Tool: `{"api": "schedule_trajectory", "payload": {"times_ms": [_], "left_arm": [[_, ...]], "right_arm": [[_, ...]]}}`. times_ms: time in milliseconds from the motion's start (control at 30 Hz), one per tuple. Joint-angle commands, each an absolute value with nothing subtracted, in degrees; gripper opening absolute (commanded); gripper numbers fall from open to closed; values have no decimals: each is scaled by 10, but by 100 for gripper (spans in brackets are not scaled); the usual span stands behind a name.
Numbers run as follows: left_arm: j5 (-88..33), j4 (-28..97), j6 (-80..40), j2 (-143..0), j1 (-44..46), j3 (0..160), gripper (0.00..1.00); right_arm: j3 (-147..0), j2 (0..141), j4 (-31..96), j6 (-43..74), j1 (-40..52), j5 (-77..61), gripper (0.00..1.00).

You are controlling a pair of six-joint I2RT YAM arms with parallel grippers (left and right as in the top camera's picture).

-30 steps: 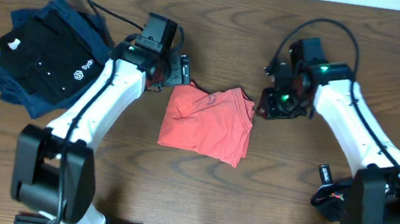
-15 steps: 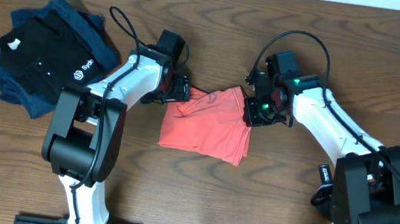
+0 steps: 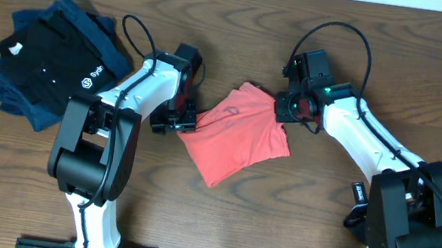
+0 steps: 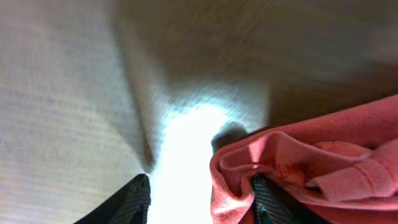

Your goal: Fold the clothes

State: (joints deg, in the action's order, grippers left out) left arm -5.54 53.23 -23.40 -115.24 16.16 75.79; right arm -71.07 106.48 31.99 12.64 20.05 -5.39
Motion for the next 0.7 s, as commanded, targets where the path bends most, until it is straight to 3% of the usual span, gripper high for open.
{"api": "schedule_trajectory", "payload": {"times_ms": [0, 133, 433, 500, 600, 667], "left_arm": [[-21, 551, -244, -1179, 159, 720, 51], [-21, 552, -246, -1179, 159, 699, 52], [-3, 555, -262, -1087, 159, 699, 58], [20, 554, -270, -1044, 159, 699, 63], [28, 525, -266, -981, 157, 699, 83], [12, 489, -218, -951, 158, 699, 89]], "right_arm": [[-708, 1070, 318, 133, 189, 25, 18], [-708, 1065, 326, 133, 183, 45, 33], [-708, 1000, 434, 132, 176, 40, 36], [-708, 996, 460, 130, 176, 31, 36], [-707, 998, 483, 128, 176, 0, 36], [-705, 998, 485, 129, 176, -18, 38]]}}
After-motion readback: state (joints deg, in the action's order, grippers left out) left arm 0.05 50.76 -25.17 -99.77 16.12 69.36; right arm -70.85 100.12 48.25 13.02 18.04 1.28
